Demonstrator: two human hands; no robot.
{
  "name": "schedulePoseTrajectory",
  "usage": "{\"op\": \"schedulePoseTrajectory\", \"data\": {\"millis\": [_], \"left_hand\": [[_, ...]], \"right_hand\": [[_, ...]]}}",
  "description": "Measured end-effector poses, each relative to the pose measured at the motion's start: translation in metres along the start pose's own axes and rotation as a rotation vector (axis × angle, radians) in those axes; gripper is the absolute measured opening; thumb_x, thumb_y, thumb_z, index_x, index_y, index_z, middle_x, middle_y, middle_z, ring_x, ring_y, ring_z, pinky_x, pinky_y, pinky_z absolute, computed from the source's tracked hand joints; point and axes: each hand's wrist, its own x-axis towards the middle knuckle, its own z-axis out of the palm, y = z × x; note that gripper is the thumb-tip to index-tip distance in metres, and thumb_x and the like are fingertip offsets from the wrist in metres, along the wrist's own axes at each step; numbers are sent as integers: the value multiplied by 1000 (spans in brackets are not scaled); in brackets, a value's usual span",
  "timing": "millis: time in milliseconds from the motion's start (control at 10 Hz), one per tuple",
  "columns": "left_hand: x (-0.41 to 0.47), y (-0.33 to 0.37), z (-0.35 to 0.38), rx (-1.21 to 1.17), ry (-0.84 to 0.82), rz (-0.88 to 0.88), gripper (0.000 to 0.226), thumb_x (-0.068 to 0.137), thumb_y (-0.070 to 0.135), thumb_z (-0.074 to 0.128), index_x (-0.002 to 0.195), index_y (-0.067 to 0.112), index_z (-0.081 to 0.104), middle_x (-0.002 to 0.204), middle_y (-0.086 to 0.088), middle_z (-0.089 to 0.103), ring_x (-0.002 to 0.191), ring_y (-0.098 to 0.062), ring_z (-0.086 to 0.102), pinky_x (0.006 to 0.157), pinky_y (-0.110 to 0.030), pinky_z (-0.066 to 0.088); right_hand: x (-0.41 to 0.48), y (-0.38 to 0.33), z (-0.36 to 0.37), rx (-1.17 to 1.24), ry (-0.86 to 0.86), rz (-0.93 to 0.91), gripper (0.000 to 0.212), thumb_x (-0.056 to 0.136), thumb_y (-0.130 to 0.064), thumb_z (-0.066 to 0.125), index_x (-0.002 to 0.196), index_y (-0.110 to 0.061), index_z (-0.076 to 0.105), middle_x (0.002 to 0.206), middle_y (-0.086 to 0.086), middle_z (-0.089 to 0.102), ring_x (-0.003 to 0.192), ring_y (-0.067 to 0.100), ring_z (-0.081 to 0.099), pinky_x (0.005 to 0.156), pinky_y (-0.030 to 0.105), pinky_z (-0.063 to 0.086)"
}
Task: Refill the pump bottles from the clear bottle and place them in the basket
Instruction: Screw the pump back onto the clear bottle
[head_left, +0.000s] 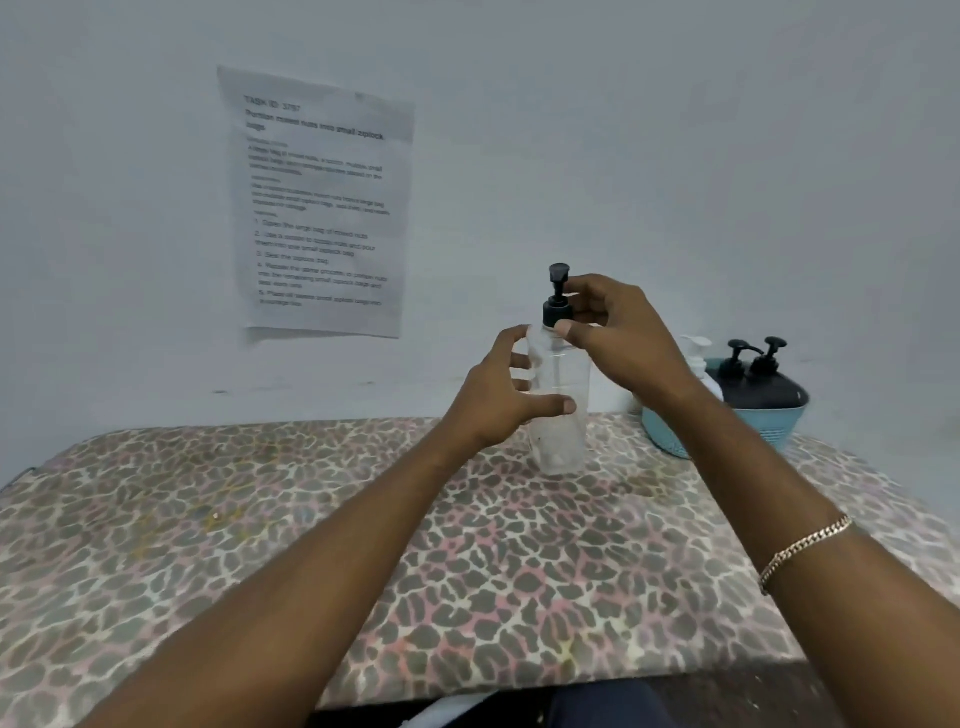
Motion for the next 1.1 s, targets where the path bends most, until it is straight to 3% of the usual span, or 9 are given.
{"op": "schedulePoseTrajectory", "data": {"millis": [100,300,500,700,800,900,1000,1100], "left_hand": [[28,-2,27,-6,-1,3,104,71,34,97,154,38,35,138,-1,59,116,-21,68,94,-49,62],[77,-11,70,7,-21,-3,106,70,33,98,156,36,35,140,-3,59,119,-24,66,96,-49,61],[113,-18,99,29,-50,-11,108,70,33,98,157,35,33,143,-6,58,121,-26,64,101,-46,58],[130,-33,117,53,-80,-20,104,71,32,96,155,34,35,144,-4,57,119,-23,64,97,-47,60],[132,-37,123,32,-76,-27,104,71,35,96,156,33,35,144,-4,57,121,-23,64,98,-49,60],[131,-33,122,37,-92,-46,105,73,36,96,158,31,33,148,-5,54,124,-25,61,100,-47,58],[130,-30,121,72,-105,-57,106,76,35,94,160,27,30,152,-7,51,129,-25,59,102,-40,56],[124,-23,115,119,-133,-60,111,76,37,94,163,26,26,157,-9,49,136,-27,56,96,-32,51]], "right_hand": [[13,20,-17,-83,42,6,32,91,-14,73,122,-22,70,104,-15,74,100,0,70,92,22,53],[39,64,-41,-229,98,40,33,89,-16,75,122,-16,72,114,0,73,101,14,70,85,18,48],[57,92,-56,-278,135,74,33,90,-12,74,124,-13,71,105,-6,70,94,8,66,74,4,39],[63,116,-63,-297,102,113,28,92,-11,73,120,-13,73,107,0,74,96,12,68,78,7,42],[62,127,-64,-297,123,117,32,93,-10,72,124,-13,72,110,2,75,99,15,68,88,21,48],[63,129,-66,-280,115,144,36,92,-6,71,126,-15,71,109,0,75,101,16,68,91,24,48],[63,126,-66,-280,89,157,38,92,-5,71,129,-15,69,107,-1,73,99,15,66,92,26,48],[61,120,-65,-314,80,155,39,94,-12,71,132,-13,66,122,6,71,110,19,64,97,28,46]]}}
